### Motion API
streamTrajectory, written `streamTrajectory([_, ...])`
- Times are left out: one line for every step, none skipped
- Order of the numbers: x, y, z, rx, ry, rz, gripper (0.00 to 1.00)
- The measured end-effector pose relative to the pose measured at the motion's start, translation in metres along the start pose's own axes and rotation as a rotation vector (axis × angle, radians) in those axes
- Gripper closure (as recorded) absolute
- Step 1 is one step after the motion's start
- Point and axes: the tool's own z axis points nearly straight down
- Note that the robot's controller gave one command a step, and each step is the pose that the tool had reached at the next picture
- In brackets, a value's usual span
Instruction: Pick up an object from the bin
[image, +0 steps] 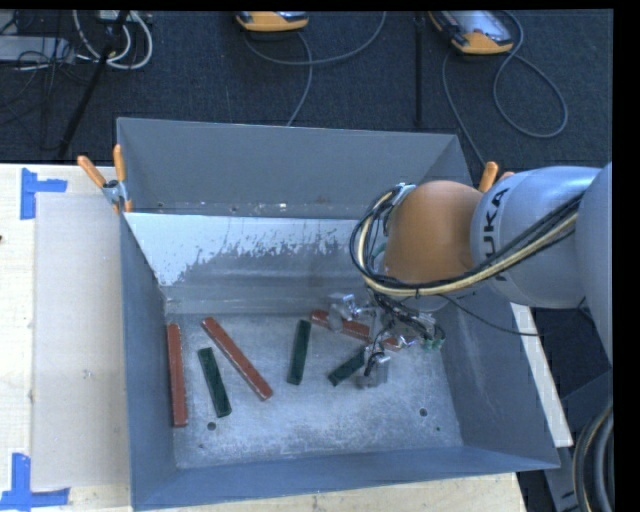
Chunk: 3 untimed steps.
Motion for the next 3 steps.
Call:
streamTrajectory([-0.001, -0.001, -0.002, 0.001, -0.005, 0.003, 1.0])
streamTrajectory([0.025, -0.016, -0.118, 0.003, -0.004, -0.078, 1.0])
streamTrajectory([0.066, -0.051, -0.225, 0.004, -0.004, -0.302, 1.0])
